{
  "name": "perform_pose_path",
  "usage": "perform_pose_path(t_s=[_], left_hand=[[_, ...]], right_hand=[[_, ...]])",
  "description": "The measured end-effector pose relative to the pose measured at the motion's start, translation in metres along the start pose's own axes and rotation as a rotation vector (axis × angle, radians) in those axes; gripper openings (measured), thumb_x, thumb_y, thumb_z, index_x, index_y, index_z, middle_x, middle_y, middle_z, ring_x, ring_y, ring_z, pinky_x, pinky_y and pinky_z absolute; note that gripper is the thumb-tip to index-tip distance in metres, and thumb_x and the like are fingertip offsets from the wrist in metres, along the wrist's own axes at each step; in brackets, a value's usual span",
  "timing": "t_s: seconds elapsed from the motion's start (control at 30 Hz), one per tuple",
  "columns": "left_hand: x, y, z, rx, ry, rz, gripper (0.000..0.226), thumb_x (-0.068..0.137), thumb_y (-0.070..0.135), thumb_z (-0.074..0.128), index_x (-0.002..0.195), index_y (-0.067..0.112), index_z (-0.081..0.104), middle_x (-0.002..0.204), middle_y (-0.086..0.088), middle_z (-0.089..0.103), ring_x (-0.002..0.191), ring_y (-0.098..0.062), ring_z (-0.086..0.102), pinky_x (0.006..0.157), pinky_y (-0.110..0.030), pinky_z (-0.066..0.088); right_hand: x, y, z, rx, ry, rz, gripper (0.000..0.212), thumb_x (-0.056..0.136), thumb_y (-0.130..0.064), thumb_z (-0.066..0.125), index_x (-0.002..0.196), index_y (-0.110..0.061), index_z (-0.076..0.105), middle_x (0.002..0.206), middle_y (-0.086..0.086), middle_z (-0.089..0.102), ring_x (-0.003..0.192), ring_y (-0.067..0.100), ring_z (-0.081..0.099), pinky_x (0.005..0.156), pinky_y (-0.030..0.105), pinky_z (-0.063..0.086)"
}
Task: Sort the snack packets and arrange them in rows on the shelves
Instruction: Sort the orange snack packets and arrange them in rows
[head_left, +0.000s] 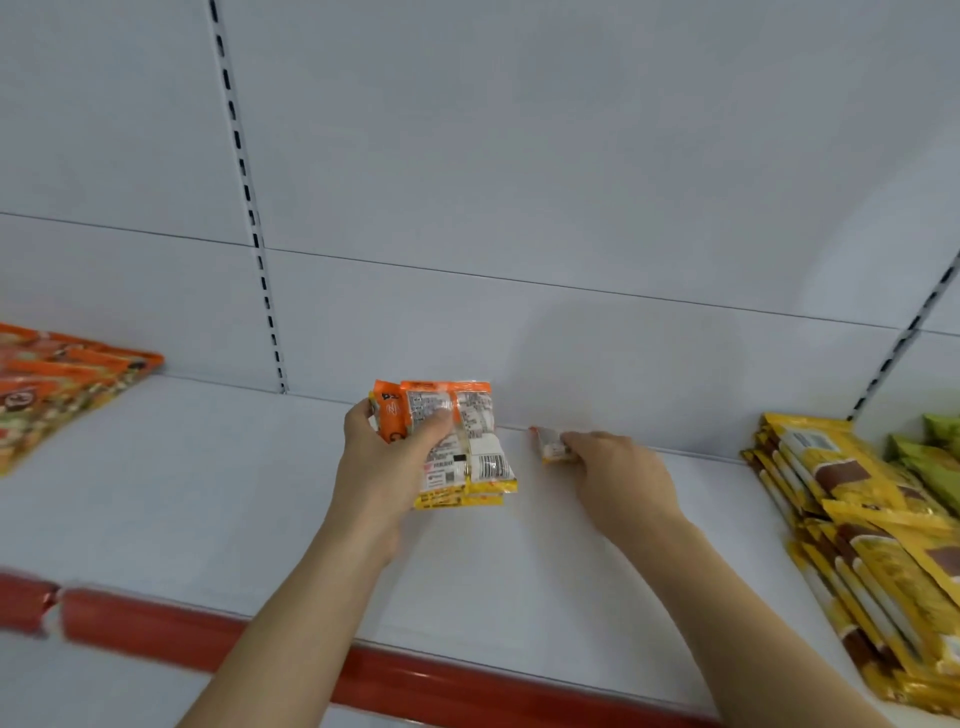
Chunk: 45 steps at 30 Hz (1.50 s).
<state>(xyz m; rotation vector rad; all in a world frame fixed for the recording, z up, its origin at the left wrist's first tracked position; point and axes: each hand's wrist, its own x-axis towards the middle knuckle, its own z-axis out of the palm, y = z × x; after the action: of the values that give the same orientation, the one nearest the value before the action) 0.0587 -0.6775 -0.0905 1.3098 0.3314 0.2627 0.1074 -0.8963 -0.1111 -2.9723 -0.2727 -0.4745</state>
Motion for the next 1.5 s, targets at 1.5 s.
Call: perform_pose_path(t_s=[1.5], left_hand=[[0.123,0.106,-0.333,-0.227,0.01,-0.002,0.071,0.091,0.011,0.076,0.15,0.025,0.04,0.103,-0.006,0.08,0.082,-0.027,0.079,0.059,-0.037,0.06]], right_hand=[[0.05,-0.431,-0.006,1.72,-0.005,0.177,0.028,0.092,-0.024,0.07,0.114,-0.01,0.06,0.098,0.019,0.074,0.086,0.033,0.075,0.072,0.043,0.061]])
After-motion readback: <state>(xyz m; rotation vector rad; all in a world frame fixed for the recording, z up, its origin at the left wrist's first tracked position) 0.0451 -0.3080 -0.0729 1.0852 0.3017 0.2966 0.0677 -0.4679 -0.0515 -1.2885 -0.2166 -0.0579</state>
